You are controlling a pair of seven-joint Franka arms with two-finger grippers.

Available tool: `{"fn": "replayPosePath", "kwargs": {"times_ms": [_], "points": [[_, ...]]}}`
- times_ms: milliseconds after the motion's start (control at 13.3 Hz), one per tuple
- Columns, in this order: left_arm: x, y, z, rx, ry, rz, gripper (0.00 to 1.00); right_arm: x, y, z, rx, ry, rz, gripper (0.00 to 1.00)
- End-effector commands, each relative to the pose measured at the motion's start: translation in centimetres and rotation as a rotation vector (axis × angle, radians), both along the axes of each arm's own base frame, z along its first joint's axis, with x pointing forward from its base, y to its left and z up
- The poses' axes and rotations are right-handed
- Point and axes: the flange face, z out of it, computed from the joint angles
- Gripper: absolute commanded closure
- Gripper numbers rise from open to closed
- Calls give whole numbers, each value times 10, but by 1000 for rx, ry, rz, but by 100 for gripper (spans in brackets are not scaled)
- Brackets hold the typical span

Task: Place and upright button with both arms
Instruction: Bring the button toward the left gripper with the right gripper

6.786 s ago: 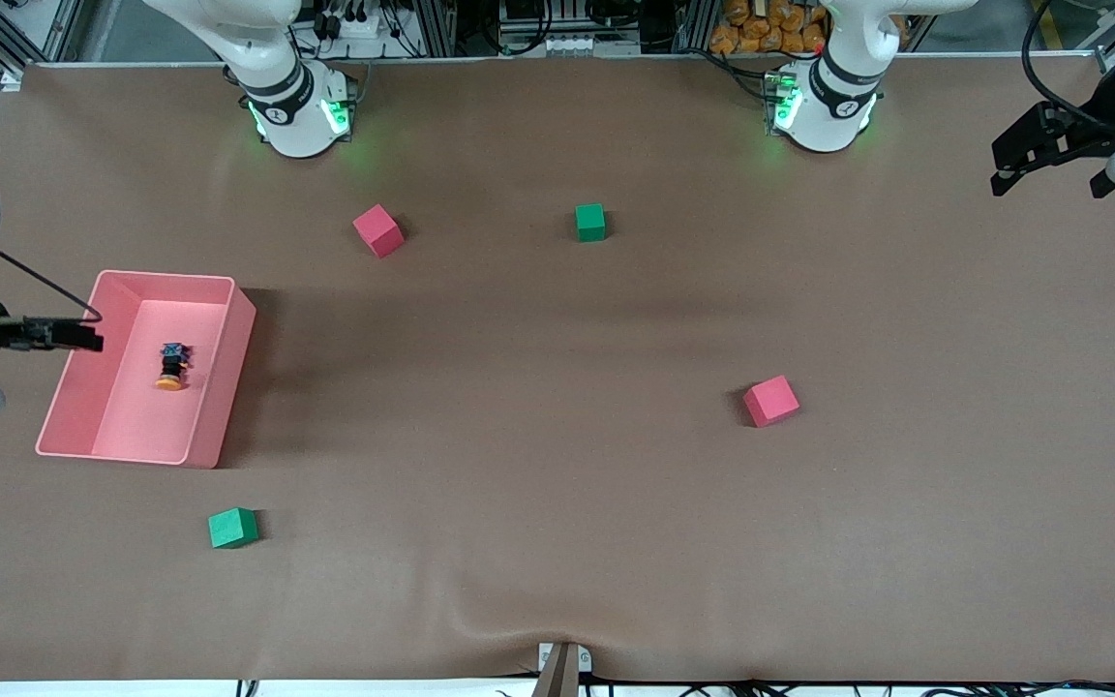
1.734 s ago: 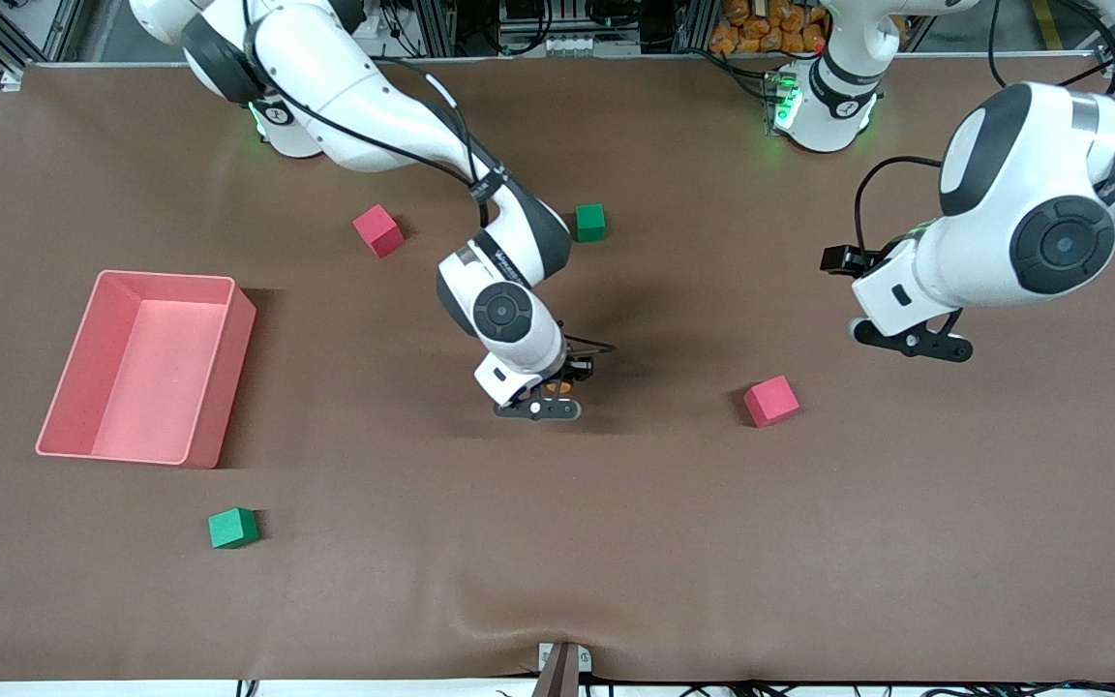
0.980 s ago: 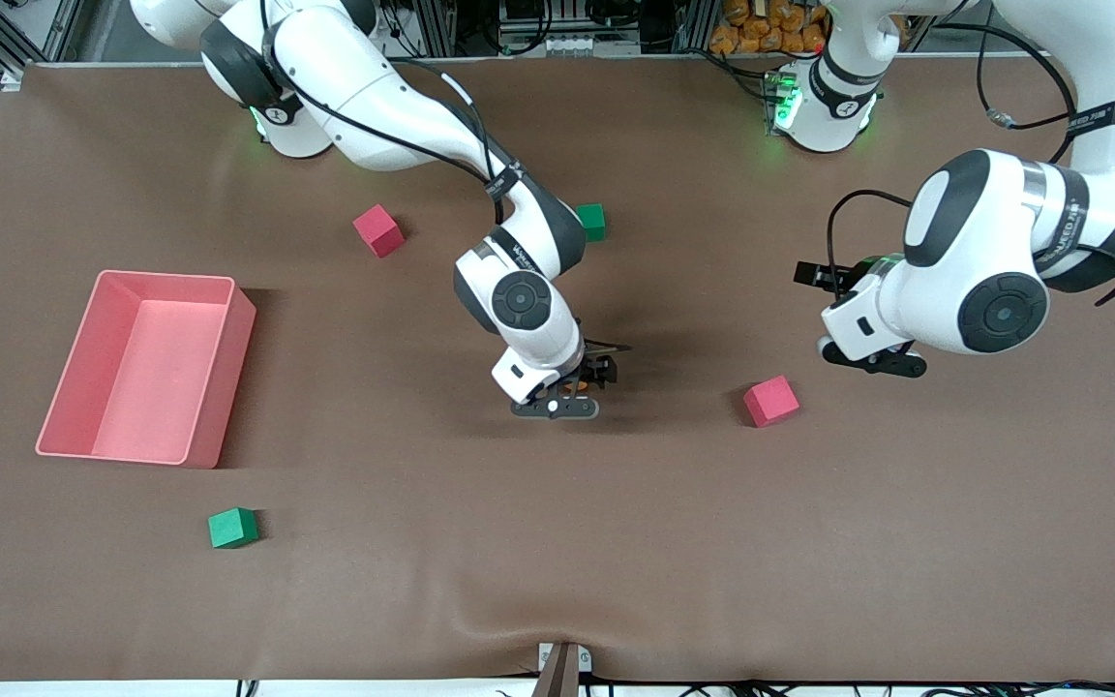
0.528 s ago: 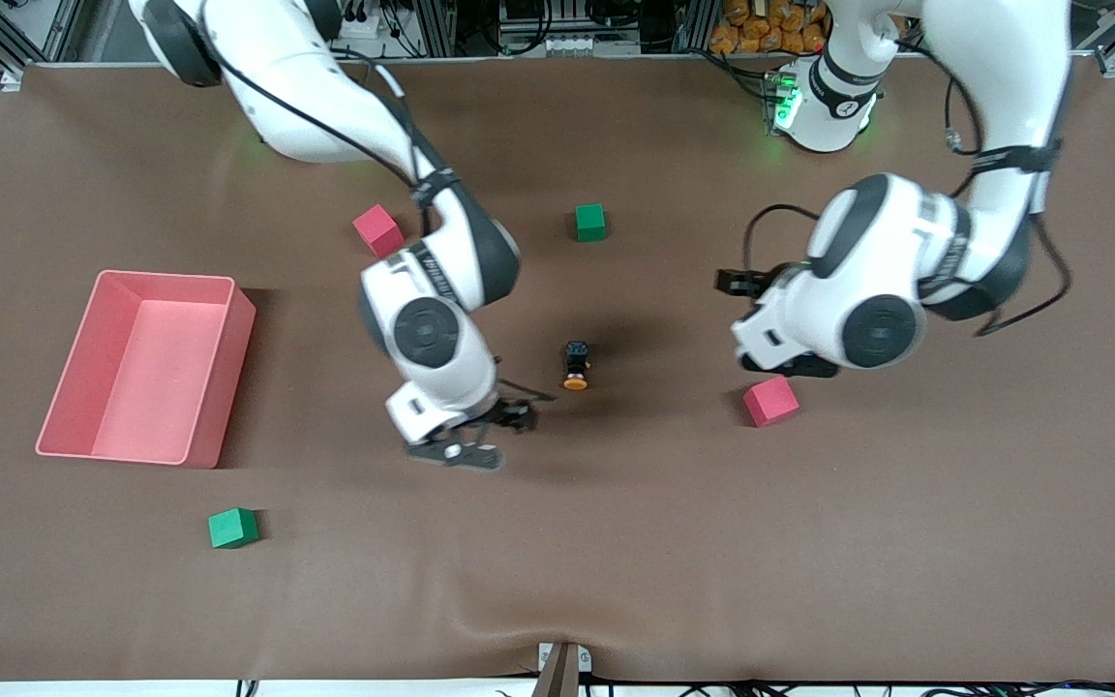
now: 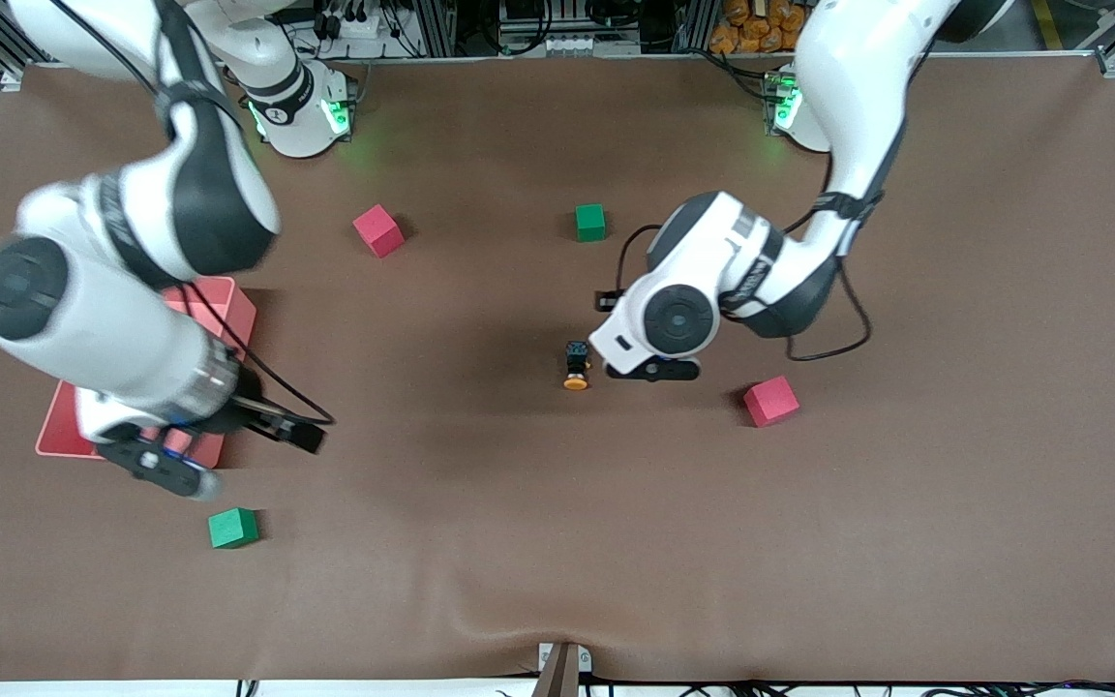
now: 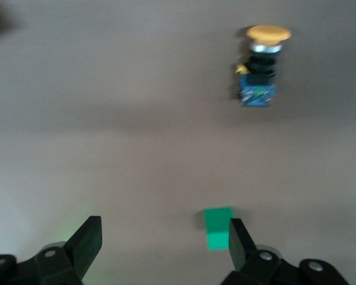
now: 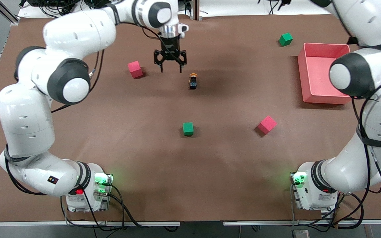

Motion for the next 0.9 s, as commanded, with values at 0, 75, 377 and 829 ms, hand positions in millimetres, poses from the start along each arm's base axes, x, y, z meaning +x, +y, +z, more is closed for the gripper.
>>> {"fn": "replayPosePath", "kwargs": {"times_ms": [0, 75, 377, 829], "points": [[7, -20, -14, -23, -26, 17, 6, -13, -44, 19, 53, 68, 50, 0], [6, -28, -27, -22, -32, 27, 6, -20, -60, 34, 102, 85, 91, 0], [11, -46, -71, -70, -73, 54, 15, -35, -97, 79, 46, 50, 79, 0], [7, -73, -97, -119, -95, 60, 20, -128, -125, 149, -64, 56, 202, 0]]}}
